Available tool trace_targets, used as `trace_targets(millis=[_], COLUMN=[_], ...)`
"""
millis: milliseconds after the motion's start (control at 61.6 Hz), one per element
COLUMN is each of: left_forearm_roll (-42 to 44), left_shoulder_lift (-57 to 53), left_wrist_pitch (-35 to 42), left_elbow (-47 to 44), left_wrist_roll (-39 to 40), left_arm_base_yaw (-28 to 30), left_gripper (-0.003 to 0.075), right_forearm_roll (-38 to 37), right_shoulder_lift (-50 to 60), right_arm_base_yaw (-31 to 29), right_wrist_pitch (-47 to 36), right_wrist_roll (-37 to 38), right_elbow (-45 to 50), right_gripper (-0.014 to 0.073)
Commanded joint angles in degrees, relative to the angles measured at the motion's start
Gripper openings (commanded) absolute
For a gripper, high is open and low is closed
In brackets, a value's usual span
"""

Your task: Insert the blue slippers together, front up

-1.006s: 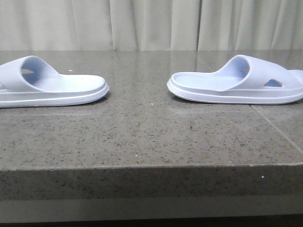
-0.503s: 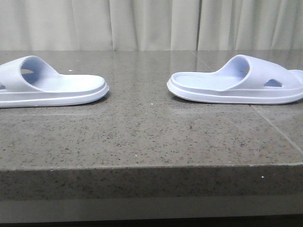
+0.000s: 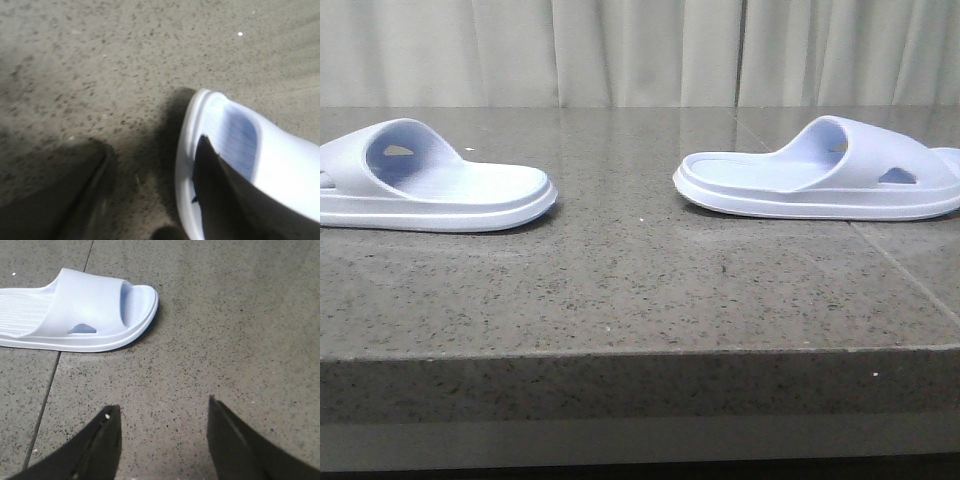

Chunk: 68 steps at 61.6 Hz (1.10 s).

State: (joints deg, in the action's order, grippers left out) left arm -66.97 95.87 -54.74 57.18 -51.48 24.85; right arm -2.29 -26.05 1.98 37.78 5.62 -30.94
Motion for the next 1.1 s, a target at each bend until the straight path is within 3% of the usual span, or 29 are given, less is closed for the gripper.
trace_targets(millis=[0, 568, 942, 1088], left_forearm_roll=[-3.63, -1.87, -1.24, -1.24], left_shoulder_lift=[-1.91, 2.44, 2.44, 0.59], left_wrist_pitch=[-2.55, 1.58, 1.58, 0.35], left_elbow=[2.70, 3.04, 3.04, 3.39], left_wrist_roll=[-0.54, -0.91, -0.91, -0.91], left_arm_base_yaw=[-1.08, -9.08, -9.73, -9.73], left_gripper=[0.0409, 0.0396, -0.0022, -0.0020], right_forearm_roll=[-0.74, -0.74, -0.74, -0.74], right_shoulder_lift=[-0.85, -0.85, -0.85, -0.85], right_arm_base_yaw=[-0.39, -0.39, -0.39, -0.39], right_wrist_pitch=[-3.90, -3.85, -3.75, -4.38], right_wrist_roll=[-0.26, -0.26, -0.26, -0.26], right_elbow=[-1.99, -1.99, -1.99, -1.99], right_gripper=[0.0417, 0.0417, 0.0417, 0.0417])
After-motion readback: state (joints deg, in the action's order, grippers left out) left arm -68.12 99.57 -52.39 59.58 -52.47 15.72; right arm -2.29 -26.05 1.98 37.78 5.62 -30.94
